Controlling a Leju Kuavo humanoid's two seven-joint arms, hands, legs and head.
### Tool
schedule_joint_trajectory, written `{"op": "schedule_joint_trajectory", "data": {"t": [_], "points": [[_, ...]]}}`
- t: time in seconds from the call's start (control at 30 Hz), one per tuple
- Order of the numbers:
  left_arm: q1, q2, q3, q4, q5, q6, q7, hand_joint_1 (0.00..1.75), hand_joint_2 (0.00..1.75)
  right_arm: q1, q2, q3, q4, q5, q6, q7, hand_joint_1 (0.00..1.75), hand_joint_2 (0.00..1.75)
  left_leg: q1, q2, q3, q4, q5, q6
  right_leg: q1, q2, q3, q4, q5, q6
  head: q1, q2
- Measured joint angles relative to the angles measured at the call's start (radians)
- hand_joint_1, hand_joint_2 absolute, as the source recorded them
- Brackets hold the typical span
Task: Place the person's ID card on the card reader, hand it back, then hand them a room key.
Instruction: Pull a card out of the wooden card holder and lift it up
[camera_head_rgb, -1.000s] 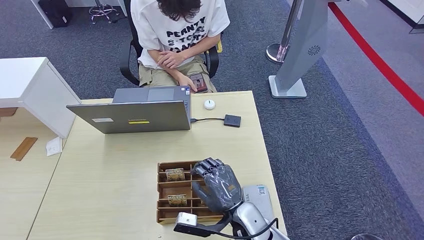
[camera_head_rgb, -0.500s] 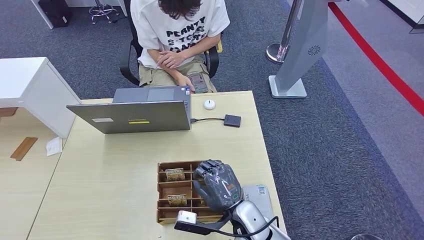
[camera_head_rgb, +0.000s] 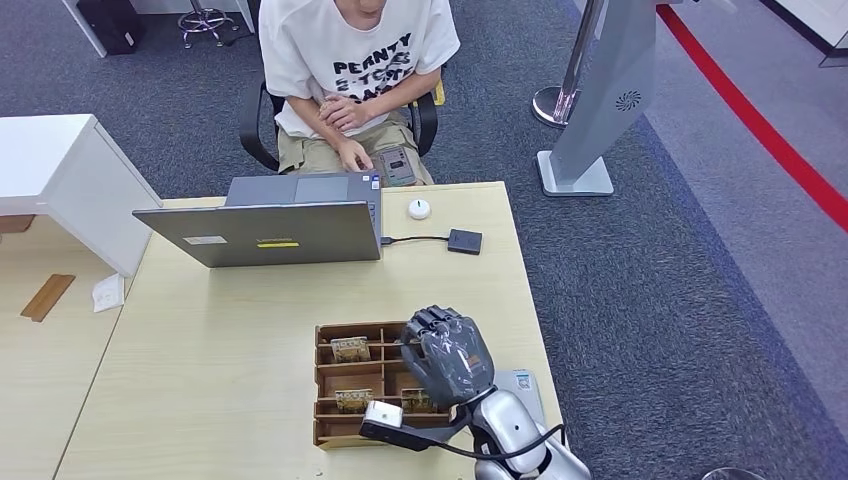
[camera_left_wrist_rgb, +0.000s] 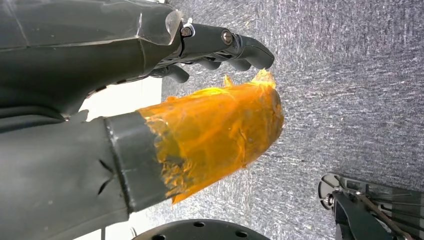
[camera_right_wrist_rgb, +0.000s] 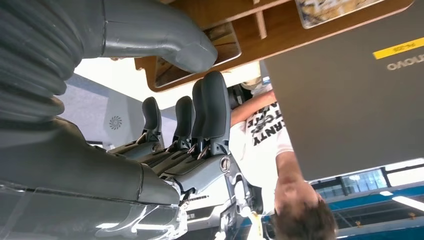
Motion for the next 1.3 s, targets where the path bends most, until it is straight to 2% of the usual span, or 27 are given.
{"op": "schedule_joint_trajectory", "data": {"t": [0.07, 0.2, 0.33, 0.67, 0.8, 0.93, 1.0, 1.07, 1.13, 1.2, 1.3], "points": [[0.0, 0.0, 0.0, 0.0, 0.002, 0.0, 0.0, 0.0, 0.0, 0.0, 0.0, -0.007, 0.0, 0.003, 0.002, 0.001, 0.88, 1.75, 0.0, 0.0, 0.0, 0.0, 0.0, 0.0, 0.0, 0.0, 0.0, 0.0, 0.0, 0.0, 0.0, 0.0], [0.0, 0.0, -0.001, 0.0, 0.007, 0.001, 0.0, 0.0, 0.0, -0.001, 0.0, -0.015, 0.0, 0.008, 0.011, 0.003, 1.26, 1.75, 0.0, 0.0, 0.0, 0.0, 0.0, 0.0, 0.0, 0.0, 0.0, 0.0, 0.0, 0.0, 0.0, 0.0], [0.0, 0.0, -0.005, 0.0, 0.012, 0.001, 0.0, 0.0, 0.0, -0.002, 0.0, -0.024, 0.005, 0.011, 0.017, 0.007, 0.88, 1.75, 0.0, 0.0, 0.0, 0.0, 0.0, 0.0, 0.0, 0.0, 0.0, 0.0, 0.0, 0.0, 0.0, 0.0], [0.0, 0.0, -0.008, 0.0, 0.019, 0.002, 0.0, 0.0, 0.0, -0.002, 0.0, -0.032, 0.015, 0.014, 0.028, 0.008, 0.84, 1.75, 0.0, 0.0, 0.0, 0.0, 0.0, 0.0, 0.0, 0.0, 0.0, 0.0, 0.0, 0.0, 0.0, 0.0], [0.0, 0.0, -0.008, 0.0, 0.019, 0.002, 0.0, 0.0, 0.0, -0.002, 0.0, -0.032, 0.015, 0.014, 0.03, 0.008, 0.99, 1.75, 0.0, 0.0, 0.0, 0.0, 0.0, 0.0, 0.0, 0.0, 0.0, 0.0, 0.0, 0.0, 0.0, 0.0], [0.0, 0.0, -0.008, 0.0, 0.022, 0.002, 0.0, 0.0, 0.0, -0.002, 0.0, -0.032, 0.017, 0.016, 0.035, 0.008, 1.01, 1.75, 0.0, 0.0, 0.0, 0.0, 0.0, 0.0, 0.0, 0.0, 0.0, 0.0, 0.0, 0.0, 0.0, 0.0], [0.0, 0.0, -0.009, 0.0, 0.024, 0.002, -0.001, 0.0, 0.0, -0.002, 0.0, -0.031, 0.021, 0.016, 0.038, 0.008, 1.18, 1.75, 0.0, 0.0, 0.0, 0.0, 0.0, 0.0, 0.0, 0.0, 0.0, 0.0, 0.0, 0.0, 0.0, 0.0], [0.0, 0.0, -0.009, 0.0, 0.026, 0.002, -0.001, 0.0, 0.0, -0.003, 0.0, -0.031, 0.024, 0.017, 0.042, 0.008, 1.45, 1.75, 0.0, 0.0, 0.0, 0.0, 0.0, 0.0, 0.0, 0.0, 0.0, 0.0, 0.0, 0.0, 0.0, 0.0], [0.0, 0.0, -0.009, 0.0, 0.027, 0.002, -0.001, 0.0, 0.0, -0.005, 0.0, -0.031, 0.024, 0.017, 0.046, 0.008, 1.65, 1.75, 0.0, 0.0, 0.0, 0.0, 0.0, 0.0, 0.0, 0.0, 0.0, 0.0, 0.0, 0.0, 0.0, 0.0], [0.0, 0.0, -0.009, 0.0, 0.028, 0.003, -0.001, 0.0, 0.0, -0.007, 0.0, -0.031, 0.025, 0.017, 0.047, 0.008, 1.74, 1.75, 0.0, 0.0, 0.0, 0.0, 0.0, 0.0, 0.0, 0.0, 0.0, 0.0, 0.0, 0.0, 0.0, 0.0], [0.0, 0.0, -0.009, 0.0, 0.029, 0.003, -0.003, 0.0, 0.0, -0.012, 0.0, -0.031, 0.025, 0.017, 0.049, 0.008, 1.75, 1.75, 0.0, 0.0, 0.0, 0.0, 0.0, 0.0, 0.0, 0.0, 0.0, 0.0, 0.0, 0.0, 0.0, 0.0]]}}
